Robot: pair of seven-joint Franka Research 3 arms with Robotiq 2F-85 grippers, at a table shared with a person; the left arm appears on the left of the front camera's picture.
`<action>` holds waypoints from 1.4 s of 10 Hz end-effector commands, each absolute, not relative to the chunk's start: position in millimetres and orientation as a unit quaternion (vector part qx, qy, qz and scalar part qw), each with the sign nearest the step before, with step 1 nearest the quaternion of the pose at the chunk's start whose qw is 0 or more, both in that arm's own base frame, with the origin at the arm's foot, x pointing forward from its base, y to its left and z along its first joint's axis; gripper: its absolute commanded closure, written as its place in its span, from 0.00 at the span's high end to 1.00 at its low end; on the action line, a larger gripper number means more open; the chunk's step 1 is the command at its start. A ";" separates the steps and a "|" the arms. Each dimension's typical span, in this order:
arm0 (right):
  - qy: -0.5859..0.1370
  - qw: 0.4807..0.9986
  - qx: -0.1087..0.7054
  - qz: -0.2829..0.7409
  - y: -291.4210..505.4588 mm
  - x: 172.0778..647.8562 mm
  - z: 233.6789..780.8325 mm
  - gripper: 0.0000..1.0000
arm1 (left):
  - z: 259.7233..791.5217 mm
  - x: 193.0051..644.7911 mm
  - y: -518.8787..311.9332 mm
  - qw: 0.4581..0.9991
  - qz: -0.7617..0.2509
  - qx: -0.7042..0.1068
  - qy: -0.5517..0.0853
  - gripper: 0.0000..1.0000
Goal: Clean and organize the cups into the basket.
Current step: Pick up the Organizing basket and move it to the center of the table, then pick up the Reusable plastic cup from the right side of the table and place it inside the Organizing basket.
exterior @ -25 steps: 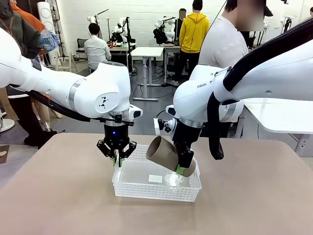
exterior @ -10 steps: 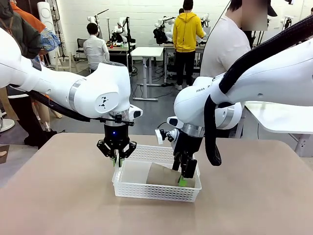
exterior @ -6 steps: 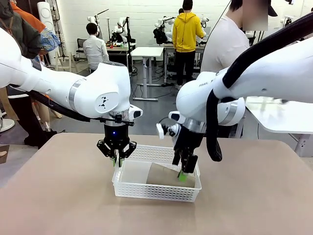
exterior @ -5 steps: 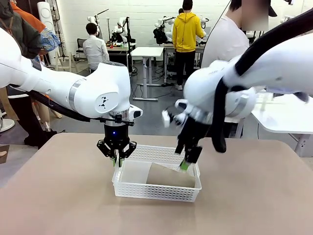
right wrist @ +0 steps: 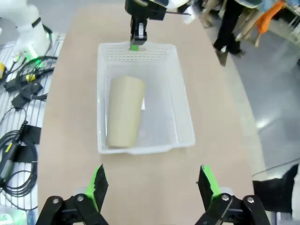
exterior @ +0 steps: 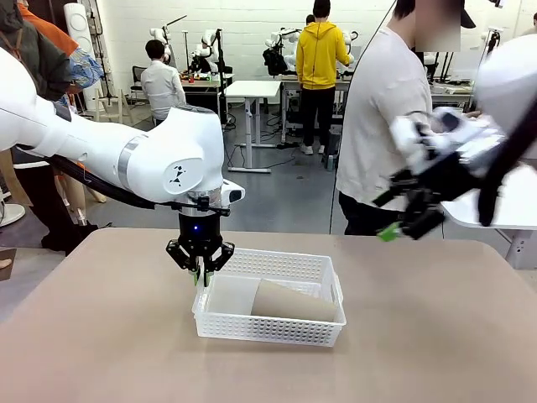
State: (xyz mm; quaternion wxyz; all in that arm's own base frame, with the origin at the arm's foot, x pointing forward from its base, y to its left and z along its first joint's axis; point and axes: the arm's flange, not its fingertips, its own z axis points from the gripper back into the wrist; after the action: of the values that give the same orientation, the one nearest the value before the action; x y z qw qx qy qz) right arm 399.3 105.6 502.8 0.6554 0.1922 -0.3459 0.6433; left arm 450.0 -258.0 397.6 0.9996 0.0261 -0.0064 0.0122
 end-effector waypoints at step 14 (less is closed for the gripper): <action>-0.468 0.623 0.328 0.535 -128.2 375.8 372.4 1.00 | 397.4 449.0 -260.5 0.999 0.018 0.026 -0.009 0.00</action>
State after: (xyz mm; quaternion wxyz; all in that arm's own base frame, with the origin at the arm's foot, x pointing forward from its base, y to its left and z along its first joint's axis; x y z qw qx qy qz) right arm 382.2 -130.6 372.6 0.6218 0.3288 -0.4689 0.5343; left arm 449.9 -258.3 397.5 0.9996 0.0261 -0.0063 0.0119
